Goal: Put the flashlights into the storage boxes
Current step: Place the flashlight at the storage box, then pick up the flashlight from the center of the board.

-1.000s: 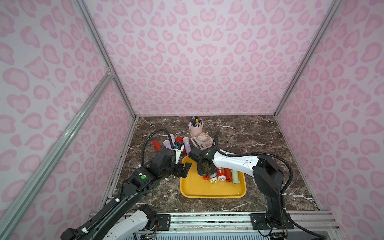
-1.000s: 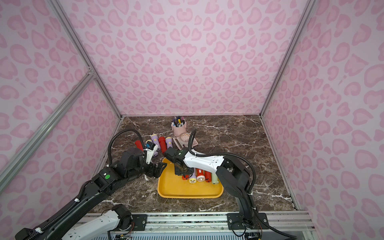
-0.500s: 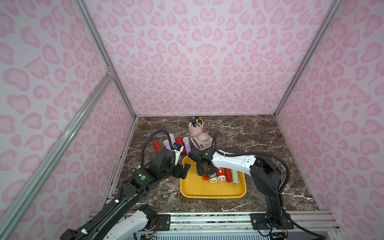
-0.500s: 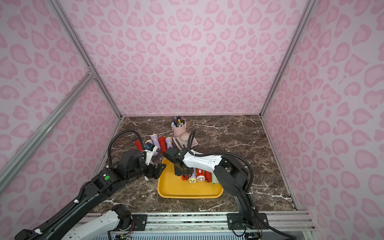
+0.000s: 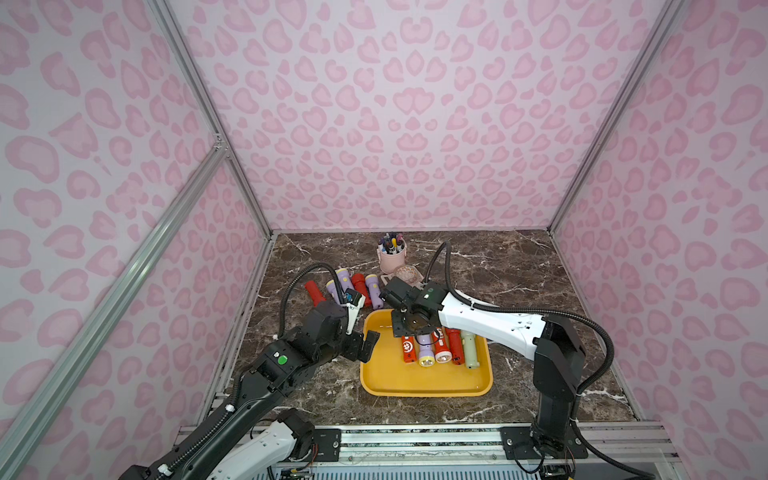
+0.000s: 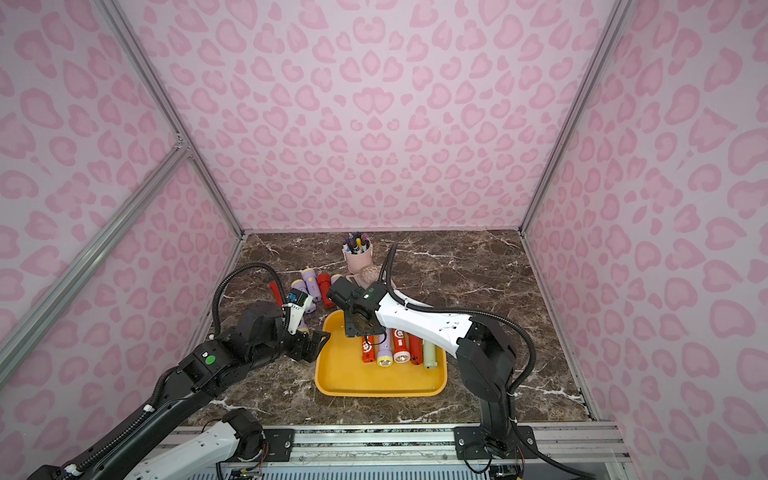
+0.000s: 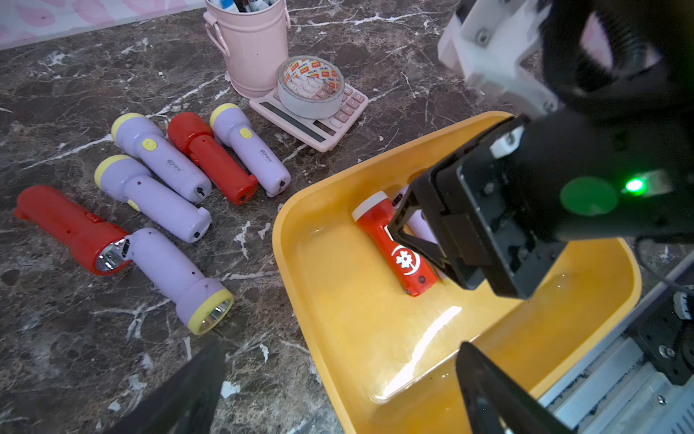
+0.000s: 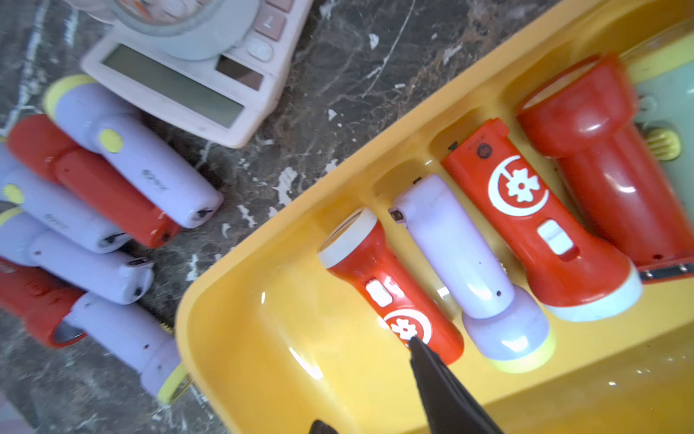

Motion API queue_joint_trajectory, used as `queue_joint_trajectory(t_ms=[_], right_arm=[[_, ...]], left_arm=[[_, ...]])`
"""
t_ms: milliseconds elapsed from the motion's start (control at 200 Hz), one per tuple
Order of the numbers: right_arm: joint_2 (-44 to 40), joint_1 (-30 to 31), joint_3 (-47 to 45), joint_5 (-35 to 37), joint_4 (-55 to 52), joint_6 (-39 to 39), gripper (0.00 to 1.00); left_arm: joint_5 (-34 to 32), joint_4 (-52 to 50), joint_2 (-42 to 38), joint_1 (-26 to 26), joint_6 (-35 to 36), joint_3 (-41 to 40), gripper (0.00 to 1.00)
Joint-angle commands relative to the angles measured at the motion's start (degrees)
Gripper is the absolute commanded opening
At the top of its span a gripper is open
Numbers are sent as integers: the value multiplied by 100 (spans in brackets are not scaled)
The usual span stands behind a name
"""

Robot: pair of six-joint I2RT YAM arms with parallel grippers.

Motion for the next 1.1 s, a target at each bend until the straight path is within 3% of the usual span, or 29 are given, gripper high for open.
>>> queue_joint_trajectory(t_ms=[0,165,350,620,920,1095], right_arm=[[-142,-171,120,155,-478,-230,54],[-592,-765,34,-217,-394,-551,55],[-920,-1490,-32,-1388,152,-1298,58],[-422,-2194,473,-2375,128,-2290,58],[68,-2898,831,-3389,180,-3112,58],[251,-3135,762,-4101,259,-3401,60]], left_arm=[[189,-99,4,1,72,28,97],[-16,-46,446,6,21,203,97],[-190,81,1624,239,-51,808,97],[370,376,3597,1061,-397,2056,100],[567,120,5569,1192,-646,3905,96],[498,-16,6161,1224,-827,4323,92]])
